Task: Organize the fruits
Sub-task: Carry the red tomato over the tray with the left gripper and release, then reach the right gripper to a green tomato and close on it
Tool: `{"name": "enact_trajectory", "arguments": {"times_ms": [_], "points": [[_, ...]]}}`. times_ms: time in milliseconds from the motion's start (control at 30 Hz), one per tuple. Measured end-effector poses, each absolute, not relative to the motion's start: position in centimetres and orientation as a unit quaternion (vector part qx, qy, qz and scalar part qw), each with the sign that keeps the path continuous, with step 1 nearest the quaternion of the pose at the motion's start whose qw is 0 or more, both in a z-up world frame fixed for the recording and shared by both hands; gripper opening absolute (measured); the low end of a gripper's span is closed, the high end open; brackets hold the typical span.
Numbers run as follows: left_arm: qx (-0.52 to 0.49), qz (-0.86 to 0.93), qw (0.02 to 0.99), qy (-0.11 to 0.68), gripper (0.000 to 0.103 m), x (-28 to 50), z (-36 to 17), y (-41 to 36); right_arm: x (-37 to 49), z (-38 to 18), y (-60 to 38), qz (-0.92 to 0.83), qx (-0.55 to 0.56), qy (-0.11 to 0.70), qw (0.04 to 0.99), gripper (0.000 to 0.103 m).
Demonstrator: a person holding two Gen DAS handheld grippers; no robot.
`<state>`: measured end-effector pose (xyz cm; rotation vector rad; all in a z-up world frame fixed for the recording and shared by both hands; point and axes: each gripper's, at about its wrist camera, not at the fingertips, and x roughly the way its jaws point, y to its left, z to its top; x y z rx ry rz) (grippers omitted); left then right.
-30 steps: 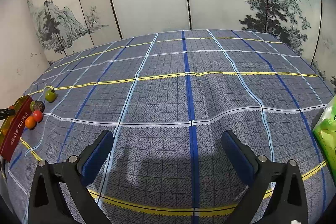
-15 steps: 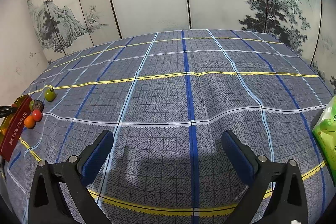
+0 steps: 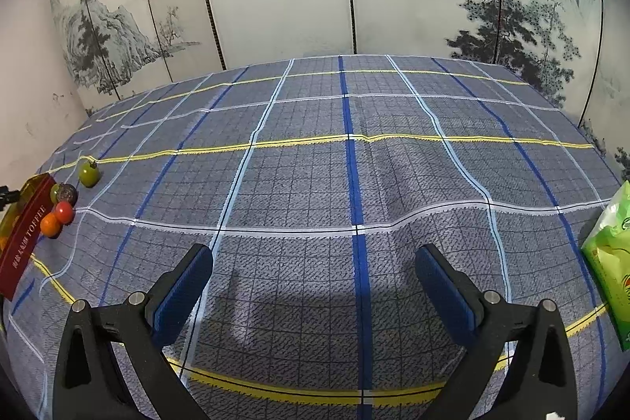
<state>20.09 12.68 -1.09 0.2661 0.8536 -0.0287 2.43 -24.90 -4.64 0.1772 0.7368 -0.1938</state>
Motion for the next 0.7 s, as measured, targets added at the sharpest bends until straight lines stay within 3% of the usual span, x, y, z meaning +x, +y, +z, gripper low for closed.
{"name": "enact_trajectory", "arguments": {"times_ms": [433,700], "points": [[0.06,-0.041,0.917,0.392,0.064,8.9,0.9,13.6,8.8,1.2,-12.6,0.153,0.043,0.344,0.925,0.097],[0.077,-0.036,0.923,0.375,0.065,4.2,1.1,13.7,16.6,-0.4,-3.7,0.226,-0.04,0.385,0.894,0.083]]}}
